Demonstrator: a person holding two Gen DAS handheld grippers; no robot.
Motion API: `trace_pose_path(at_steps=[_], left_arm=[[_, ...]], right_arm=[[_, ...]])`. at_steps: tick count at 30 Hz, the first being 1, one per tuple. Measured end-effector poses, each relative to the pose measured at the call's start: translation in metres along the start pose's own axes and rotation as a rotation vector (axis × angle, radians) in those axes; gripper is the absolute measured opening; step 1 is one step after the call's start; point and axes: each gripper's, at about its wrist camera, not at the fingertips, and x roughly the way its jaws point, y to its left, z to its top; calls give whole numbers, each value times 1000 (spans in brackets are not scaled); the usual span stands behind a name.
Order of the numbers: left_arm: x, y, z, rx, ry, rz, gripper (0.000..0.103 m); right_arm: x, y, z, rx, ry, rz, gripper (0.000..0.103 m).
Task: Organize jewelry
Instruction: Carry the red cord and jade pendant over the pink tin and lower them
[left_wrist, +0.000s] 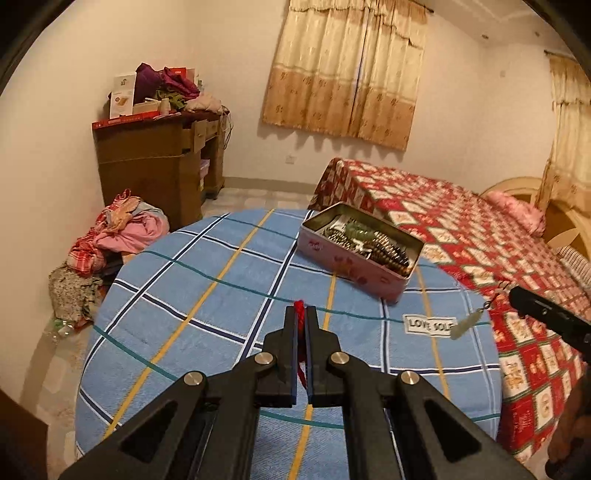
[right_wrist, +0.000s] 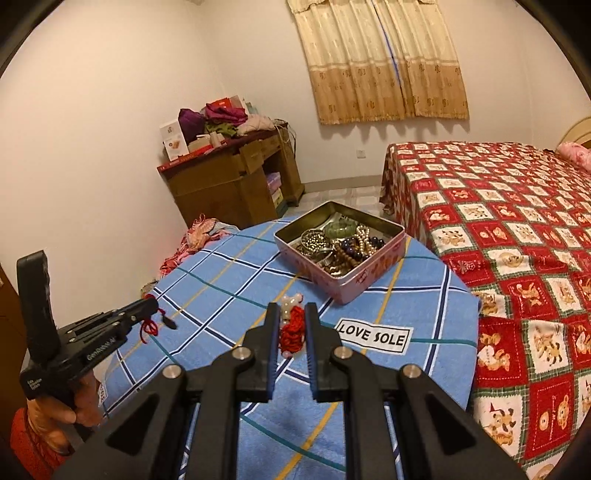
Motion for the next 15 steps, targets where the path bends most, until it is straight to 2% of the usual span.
trace_pose_path(at_steps=[4, 15], left_arm=[[-7, 3, 1, -31, -27, -45, 1], [-2, -28, 5, 71, -12, -11, 1]], right_arm=[[-4, -2, 0, 7, -11, 9, 16], [-16, -9, 8, 21, -44, 36, 16]])
